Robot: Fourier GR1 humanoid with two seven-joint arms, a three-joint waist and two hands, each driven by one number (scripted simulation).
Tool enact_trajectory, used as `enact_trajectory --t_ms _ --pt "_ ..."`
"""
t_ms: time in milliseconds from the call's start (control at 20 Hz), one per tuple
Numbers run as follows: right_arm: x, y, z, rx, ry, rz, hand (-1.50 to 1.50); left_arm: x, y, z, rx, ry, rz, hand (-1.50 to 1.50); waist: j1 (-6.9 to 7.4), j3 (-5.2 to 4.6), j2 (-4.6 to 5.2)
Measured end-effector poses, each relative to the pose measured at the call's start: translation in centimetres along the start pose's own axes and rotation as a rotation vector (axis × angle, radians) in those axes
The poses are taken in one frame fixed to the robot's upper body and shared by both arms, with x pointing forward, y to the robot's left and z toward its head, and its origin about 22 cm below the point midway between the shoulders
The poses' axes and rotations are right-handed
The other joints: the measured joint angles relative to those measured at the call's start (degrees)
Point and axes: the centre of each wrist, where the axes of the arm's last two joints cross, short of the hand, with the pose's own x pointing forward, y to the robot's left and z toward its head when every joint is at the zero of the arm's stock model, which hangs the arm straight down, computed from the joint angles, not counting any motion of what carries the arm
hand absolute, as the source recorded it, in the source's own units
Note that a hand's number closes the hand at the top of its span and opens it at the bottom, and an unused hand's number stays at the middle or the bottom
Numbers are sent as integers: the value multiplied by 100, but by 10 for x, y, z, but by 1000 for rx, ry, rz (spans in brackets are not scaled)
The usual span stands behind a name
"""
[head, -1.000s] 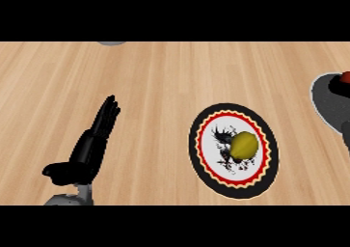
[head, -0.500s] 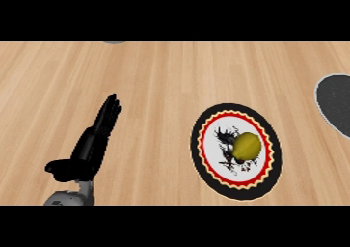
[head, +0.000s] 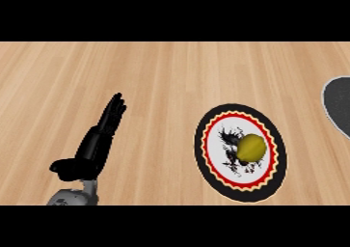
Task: Pick the bell pepper from the plate and place it in the pan
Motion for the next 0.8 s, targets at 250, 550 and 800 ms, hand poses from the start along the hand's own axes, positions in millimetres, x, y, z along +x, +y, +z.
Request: enact_trajectory --t_ms 250,550,800 --pt "-4 -1 -1 42 -34 -93 -150 2 -5 -2 -7 -10 1 0 24 10 19" --pt "-2 -7 -5 -72 -93 -308 -150 0 0 1 10 0 1 0 -36 5 -6" --pt "-23 -19 -11 -85 -91 -469 -150 0 0 7 22 5 5 0 -130 -7 -52"
